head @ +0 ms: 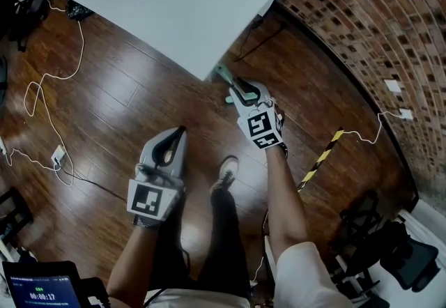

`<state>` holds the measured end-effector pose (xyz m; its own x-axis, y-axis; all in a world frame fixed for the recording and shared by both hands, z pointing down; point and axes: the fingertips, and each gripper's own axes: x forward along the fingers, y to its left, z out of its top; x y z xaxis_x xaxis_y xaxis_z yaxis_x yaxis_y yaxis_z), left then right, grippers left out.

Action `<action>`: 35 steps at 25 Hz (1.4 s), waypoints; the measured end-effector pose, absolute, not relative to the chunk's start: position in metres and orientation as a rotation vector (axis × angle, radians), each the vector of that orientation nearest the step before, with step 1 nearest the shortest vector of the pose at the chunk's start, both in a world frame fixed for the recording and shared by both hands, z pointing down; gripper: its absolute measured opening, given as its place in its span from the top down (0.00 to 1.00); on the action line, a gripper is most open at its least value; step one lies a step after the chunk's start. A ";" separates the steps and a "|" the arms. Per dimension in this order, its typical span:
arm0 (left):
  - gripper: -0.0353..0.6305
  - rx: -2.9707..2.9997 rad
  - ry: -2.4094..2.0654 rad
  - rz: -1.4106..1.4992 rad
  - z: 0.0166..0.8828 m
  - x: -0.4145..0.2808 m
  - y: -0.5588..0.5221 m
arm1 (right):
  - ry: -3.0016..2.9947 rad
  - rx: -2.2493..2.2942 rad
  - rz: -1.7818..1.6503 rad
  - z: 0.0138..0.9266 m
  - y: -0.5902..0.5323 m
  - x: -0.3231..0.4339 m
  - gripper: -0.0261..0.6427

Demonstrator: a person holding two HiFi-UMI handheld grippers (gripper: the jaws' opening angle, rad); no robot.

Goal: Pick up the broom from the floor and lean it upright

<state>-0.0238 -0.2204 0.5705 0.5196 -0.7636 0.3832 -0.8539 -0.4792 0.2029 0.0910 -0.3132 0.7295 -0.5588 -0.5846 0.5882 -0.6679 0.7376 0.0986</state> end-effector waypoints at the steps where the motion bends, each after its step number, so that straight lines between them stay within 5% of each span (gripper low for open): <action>1: 0.95 2.398 -1.336 0.341 0.571 -0.024 -0.220 | -2.328 0.943 0.178 0.729 -0.313 0.091 0.78; 25: 0.95 2.386 -1.341 0.336 0.572 -0.028 -0.217 | -2.333 0.944 0.173 0.731 -0.305 0.083 0.76; 35: 0.95 2.381 -1.345 0.342 0.575 -0.033 -0.217 | -2.307 0.972 0.187 0.736 -0.308 0.090 0.83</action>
